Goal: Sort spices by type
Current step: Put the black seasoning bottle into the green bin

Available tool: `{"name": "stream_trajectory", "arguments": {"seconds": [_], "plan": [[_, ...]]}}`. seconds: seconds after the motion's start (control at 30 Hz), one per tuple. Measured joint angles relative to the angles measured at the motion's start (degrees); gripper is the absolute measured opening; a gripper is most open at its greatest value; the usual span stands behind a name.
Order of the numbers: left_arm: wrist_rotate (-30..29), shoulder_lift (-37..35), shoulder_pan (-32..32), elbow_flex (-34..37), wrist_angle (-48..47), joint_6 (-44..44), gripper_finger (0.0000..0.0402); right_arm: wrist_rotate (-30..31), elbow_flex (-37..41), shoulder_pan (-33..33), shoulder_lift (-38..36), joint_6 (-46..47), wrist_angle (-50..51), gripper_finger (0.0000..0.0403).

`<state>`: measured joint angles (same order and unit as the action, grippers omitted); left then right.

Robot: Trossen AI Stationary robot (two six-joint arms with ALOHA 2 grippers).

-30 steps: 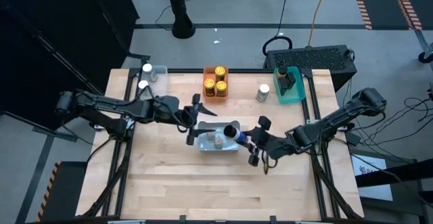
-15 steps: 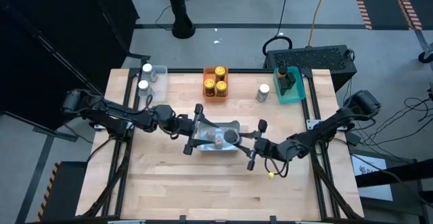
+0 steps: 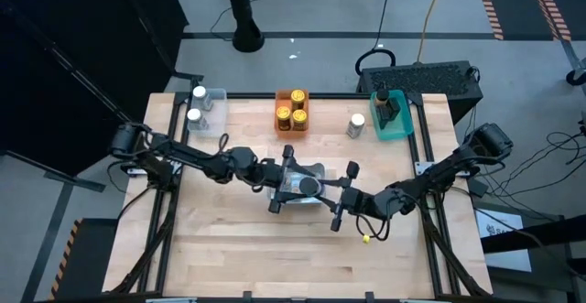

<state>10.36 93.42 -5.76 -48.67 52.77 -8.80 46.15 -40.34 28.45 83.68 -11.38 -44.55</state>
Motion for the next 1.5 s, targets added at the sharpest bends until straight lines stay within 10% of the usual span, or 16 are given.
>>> {"name": "stream_trajectory", "arguments": {"seconds": [0.87,1.5], "plan": [[2.85,4.60,0.16,-5.87,-4.57,-0.40,0.0173,0.30,0.02,0.00,0.00,4.75,3.21,0.0180],[-7.66,-3.45,0.15,-5.74,-22.62,-3.91,0.0173,3.61,0.00,0.59,-5.61,20.55,21.69,0.0253]]}}
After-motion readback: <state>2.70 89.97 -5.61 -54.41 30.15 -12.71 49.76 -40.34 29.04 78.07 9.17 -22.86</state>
